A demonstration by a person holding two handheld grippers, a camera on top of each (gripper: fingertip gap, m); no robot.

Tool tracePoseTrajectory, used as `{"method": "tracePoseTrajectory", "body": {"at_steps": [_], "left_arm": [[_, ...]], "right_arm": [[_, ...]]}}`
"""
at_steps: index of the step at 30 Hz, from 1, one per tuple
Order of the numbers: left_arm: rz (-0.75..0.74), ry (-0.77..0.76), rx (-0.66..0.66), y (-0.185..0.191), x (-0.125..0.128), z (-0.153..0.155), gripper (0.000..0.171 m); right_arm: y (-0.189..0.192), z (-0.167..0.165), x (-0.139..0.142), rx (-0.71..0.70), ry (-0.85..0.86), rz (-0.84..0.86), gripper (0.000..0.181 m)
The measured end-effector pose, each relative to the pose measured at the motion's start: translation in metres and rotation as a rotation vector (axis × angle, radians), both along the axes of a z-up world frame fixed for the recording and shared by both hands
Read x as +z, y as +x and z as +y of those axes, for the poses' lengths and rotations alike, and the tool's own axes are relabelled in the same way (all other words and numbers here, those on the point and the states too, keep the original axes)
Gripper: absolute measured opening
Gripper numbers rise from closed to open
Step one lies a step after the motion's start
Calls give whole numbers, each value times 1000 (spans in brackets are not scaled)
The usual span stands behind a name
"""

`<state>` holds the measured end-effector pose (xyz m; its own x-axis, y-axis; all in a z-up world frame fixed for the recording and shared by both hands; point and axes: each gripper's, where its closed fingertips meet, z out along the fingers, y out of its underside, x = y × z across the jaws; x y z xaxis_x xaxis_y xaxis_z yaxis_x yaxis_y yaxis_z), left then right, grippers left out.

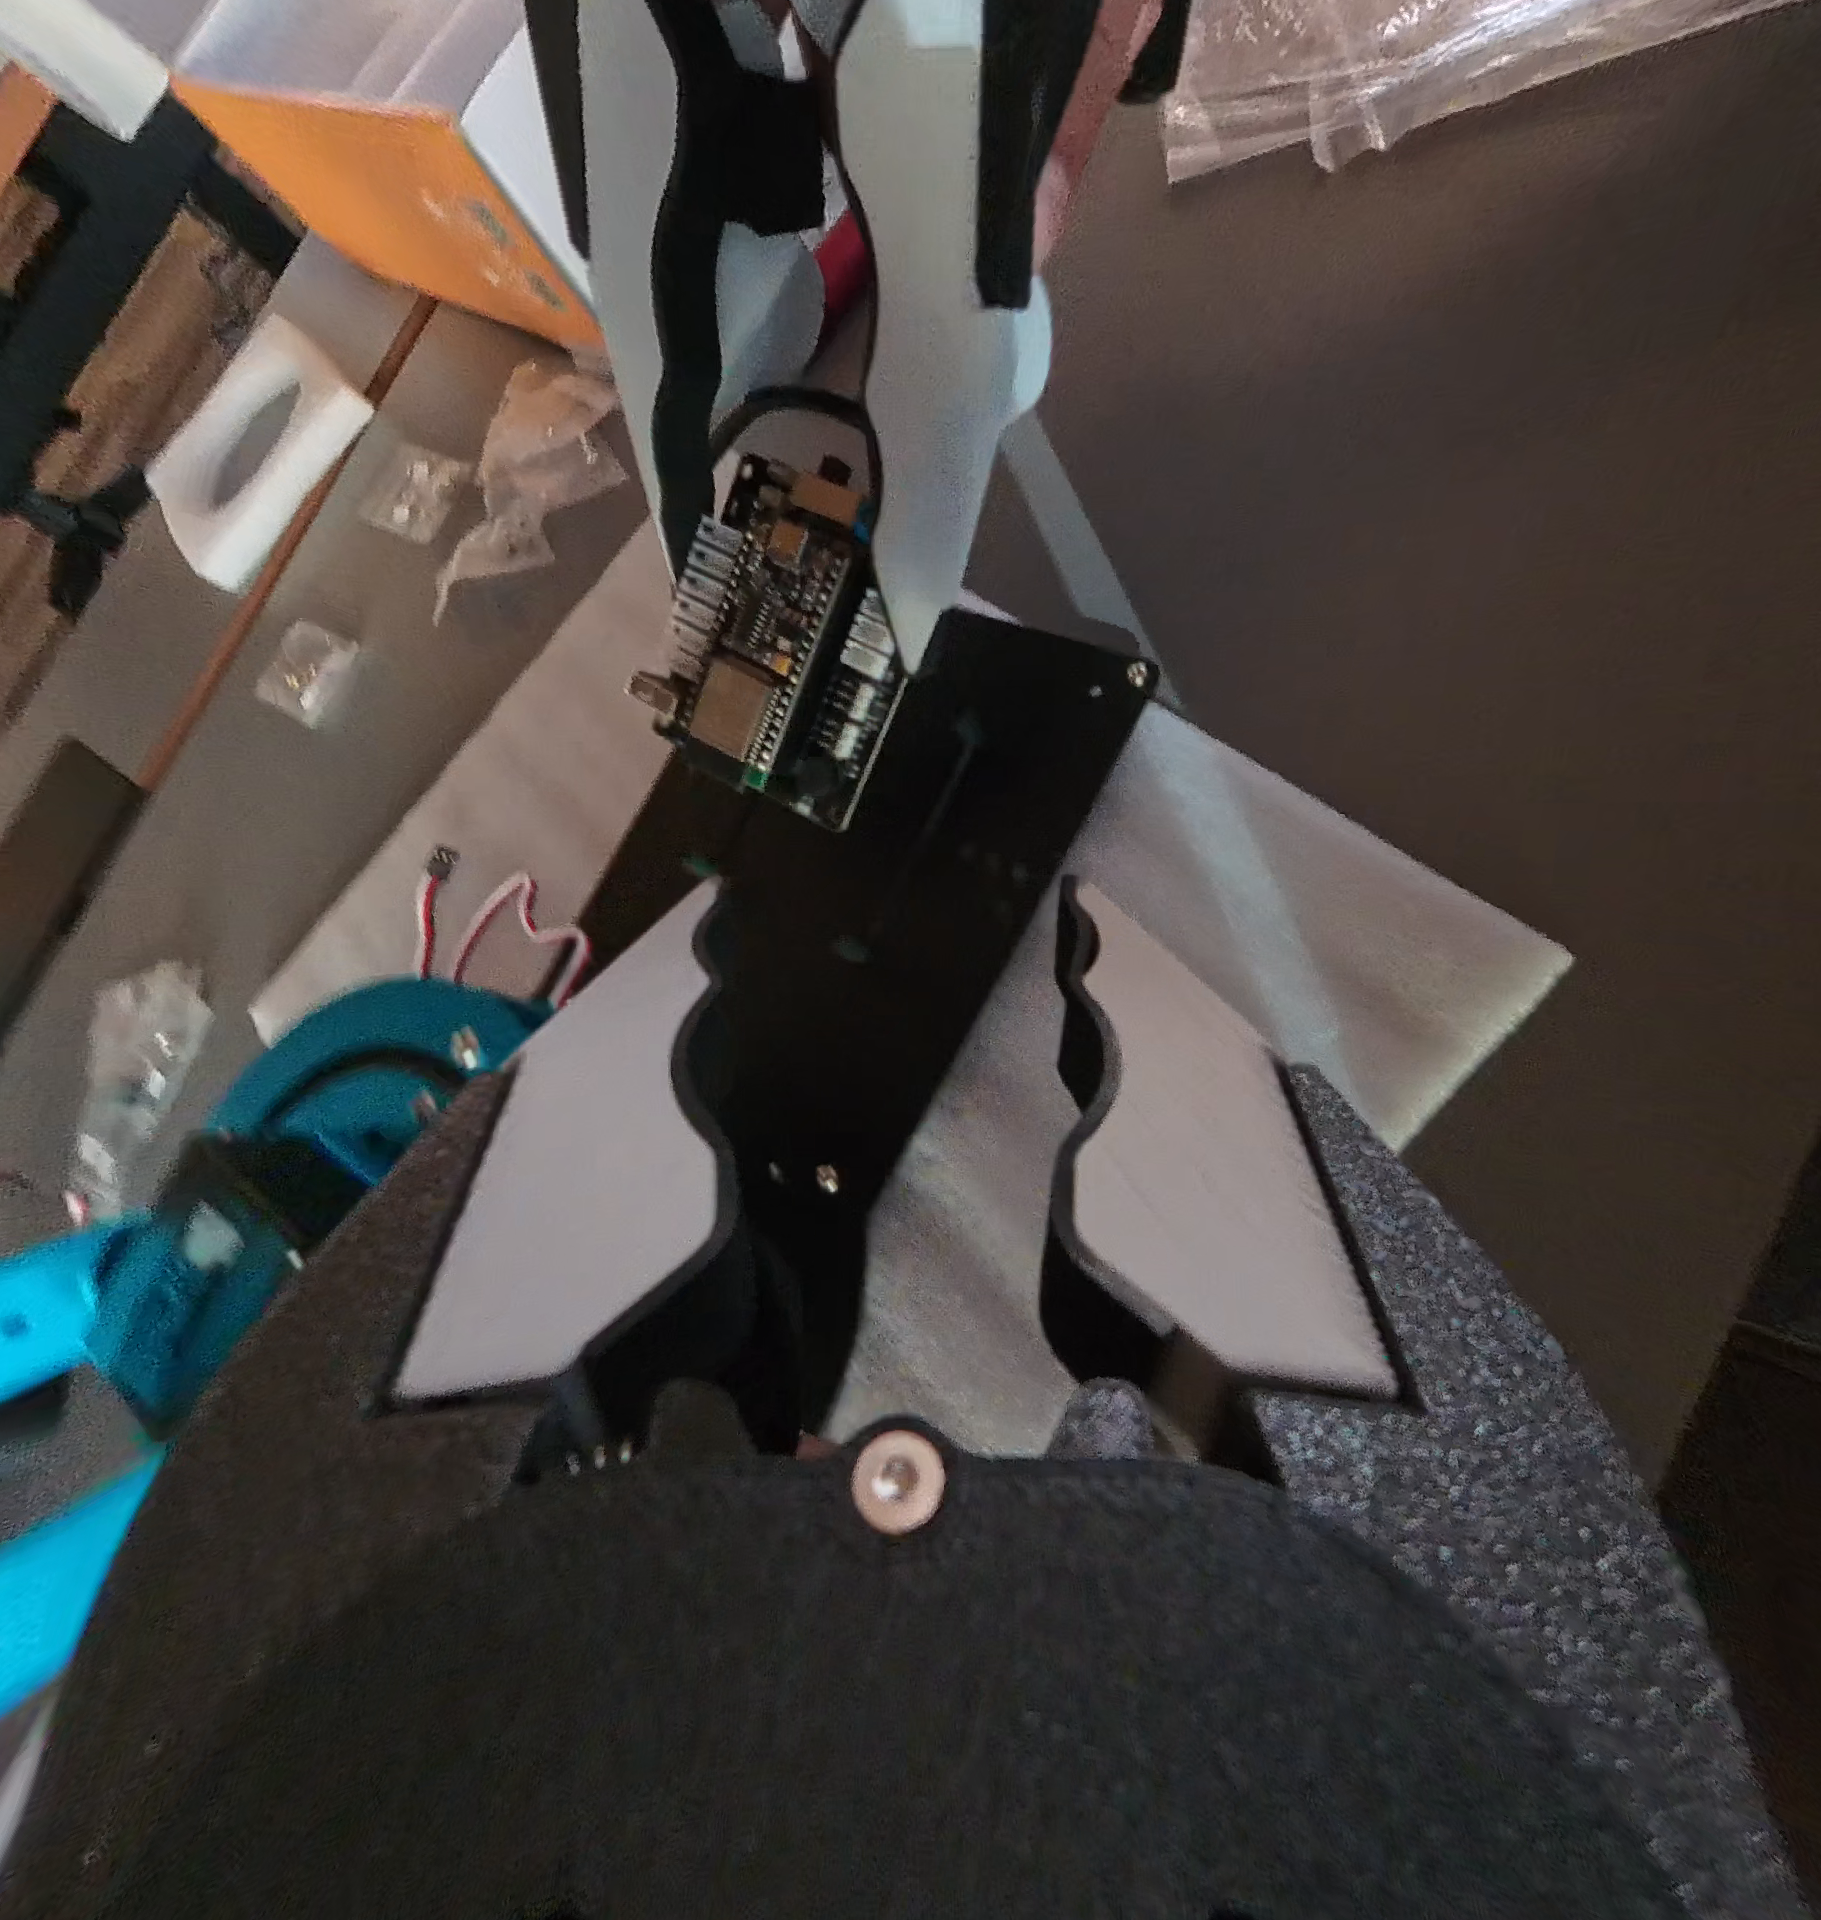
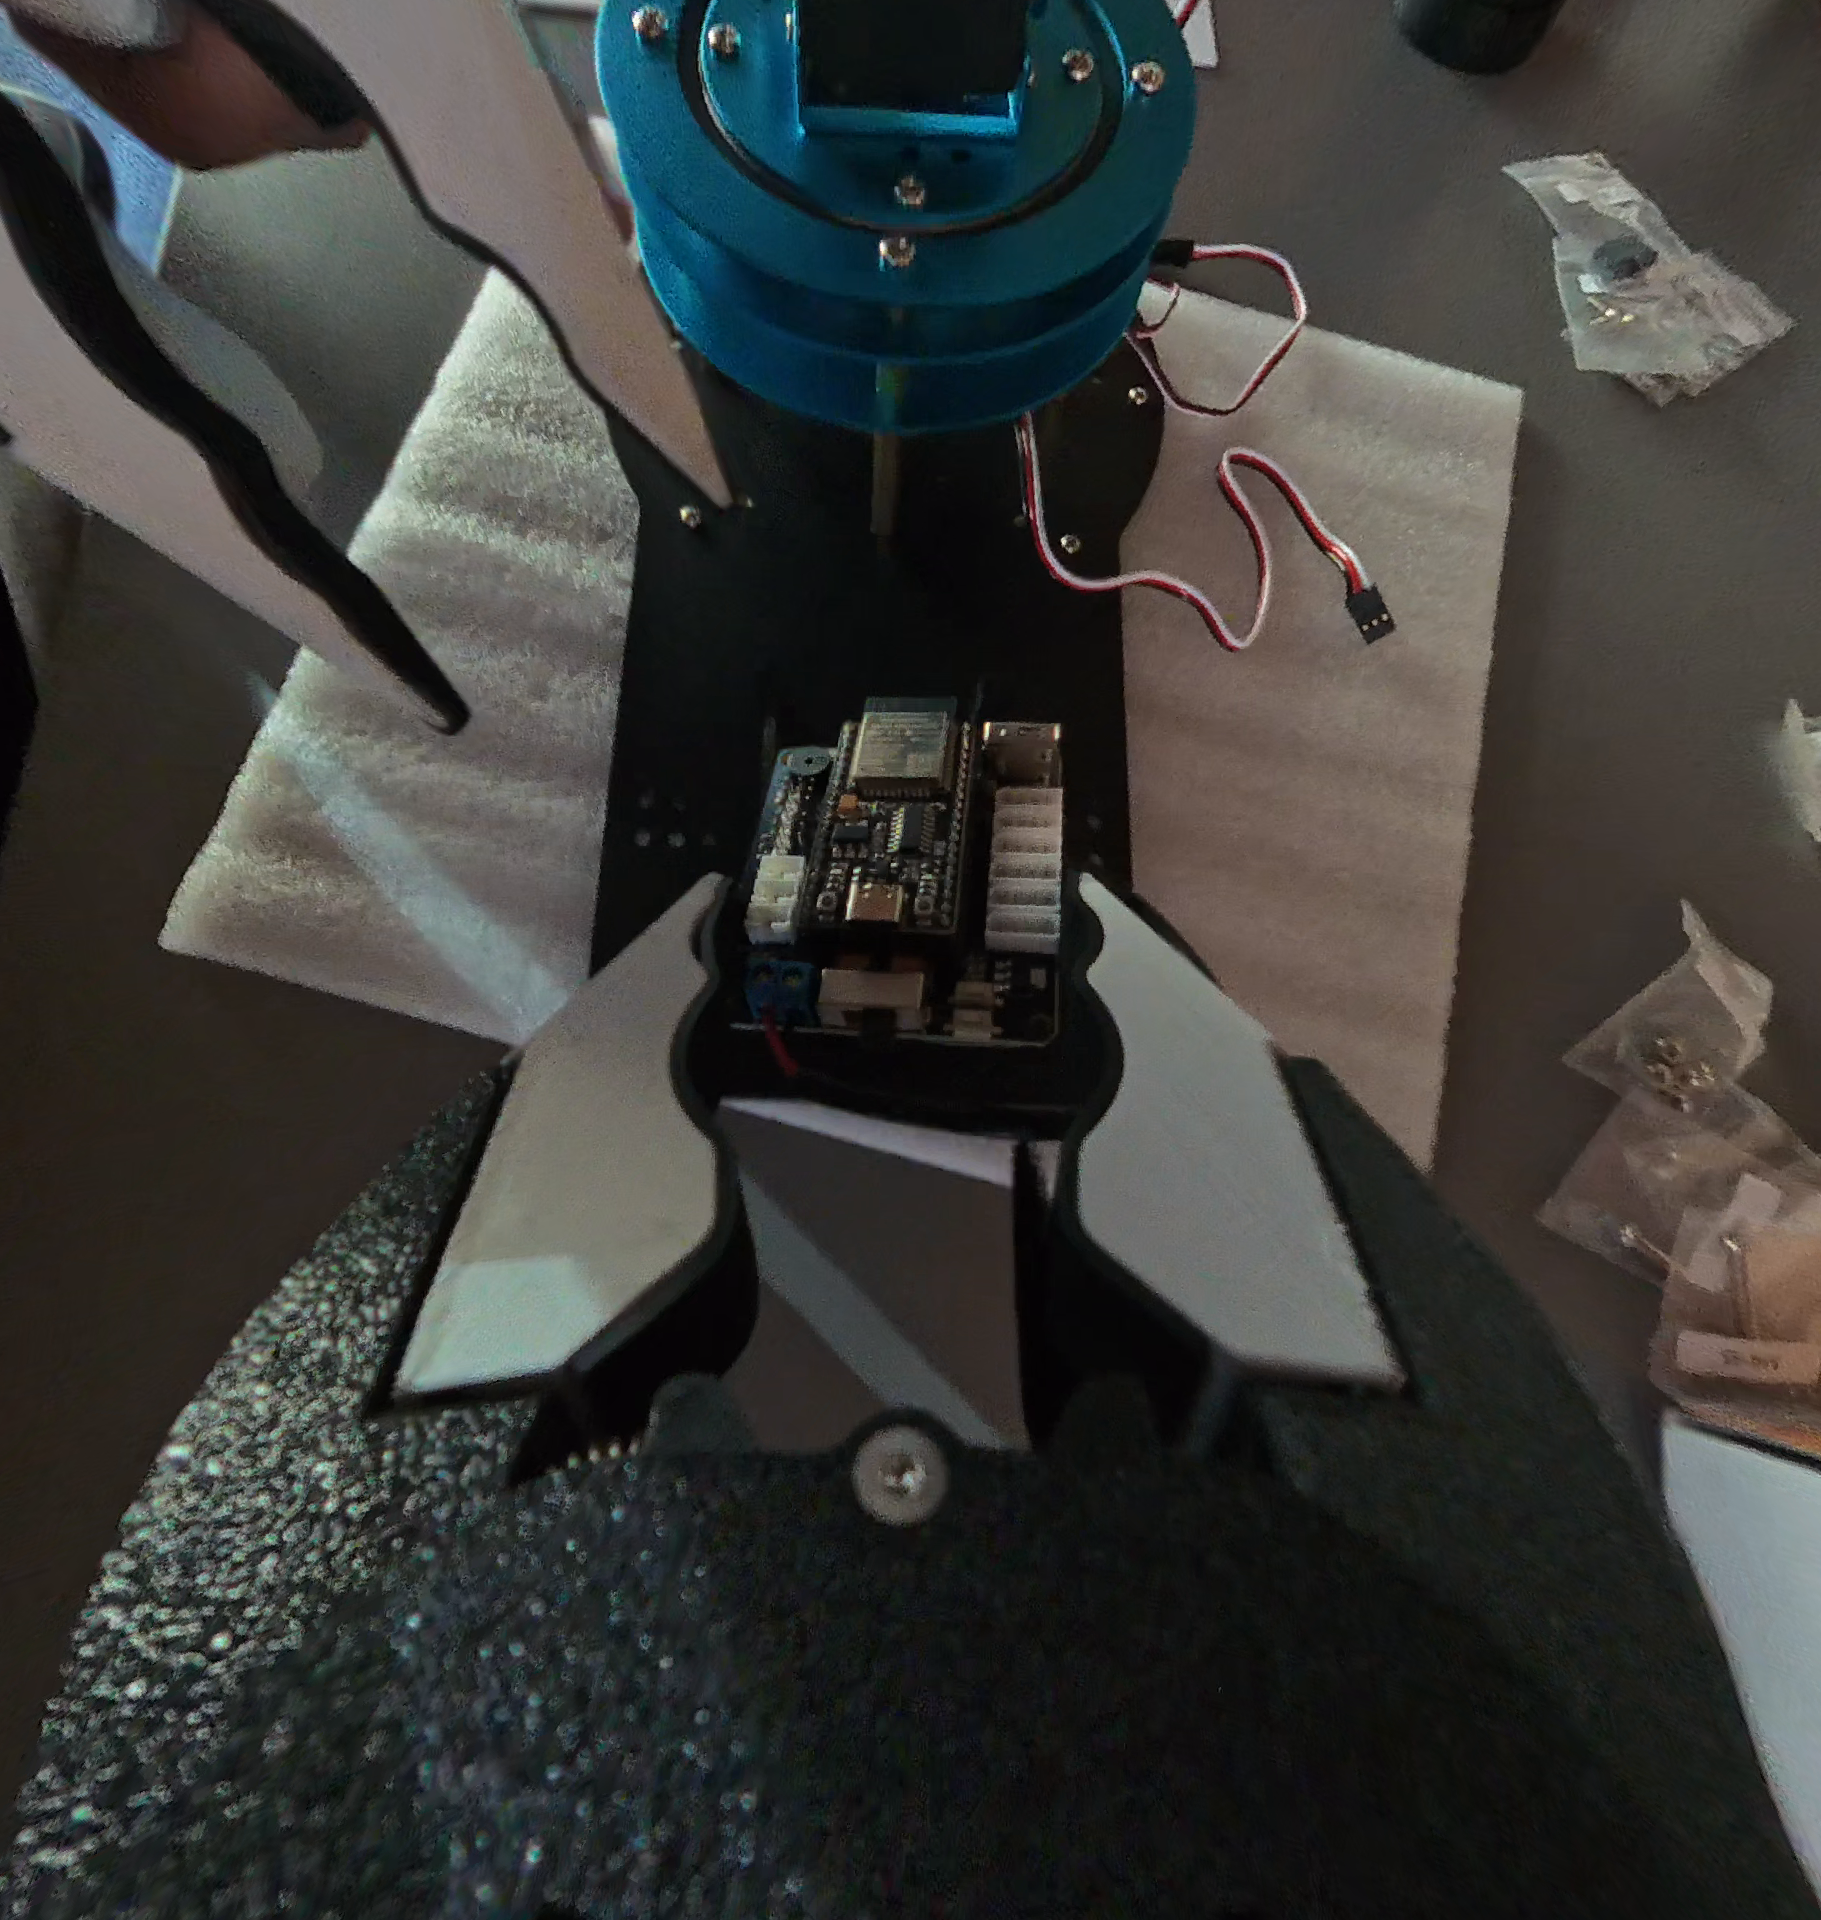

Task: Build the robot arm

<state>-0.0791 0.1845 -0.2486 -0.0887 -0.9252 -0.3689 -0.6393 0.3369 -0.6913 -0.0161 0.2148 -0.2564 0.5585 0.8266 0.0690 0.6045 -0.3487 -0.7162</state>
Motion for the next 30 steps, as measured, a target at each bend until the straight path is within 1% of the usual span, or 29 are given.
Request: {"method": "tracePoseTrajectory", "body": {"at_steps": [3,5,8,13,19,22,27,30], "left_arm": [[-43,-72,62,-19,-8,-1,59],[-62,-118,80,-28,-13,-3,57],[-71,-144,96,-35,-17,0,57],[-73,-172,79,-36,-19,-1,56],[-60,-180,71,-25,-28,1,56],[-58,-184,71,-23,-30,0,56],[-64,-177,71,-19,-30,1,56],[-69,-176,68,-15,-30,2,56]], "right_arm": [[-12,9,-7,5,-15,-7,59],[-17,12,-12,10,-32,-7,59],[-24,14,-9,6,-44,64,57],[-20,11,-7,-8,-57,101,57],[-24,10,1,-8,-111,270,58],[-24,10,-10,-13,-105,235,58],[-26,9,-15,5,-80,193,58],[-26,8,-15,12,-81,199,58]]}}
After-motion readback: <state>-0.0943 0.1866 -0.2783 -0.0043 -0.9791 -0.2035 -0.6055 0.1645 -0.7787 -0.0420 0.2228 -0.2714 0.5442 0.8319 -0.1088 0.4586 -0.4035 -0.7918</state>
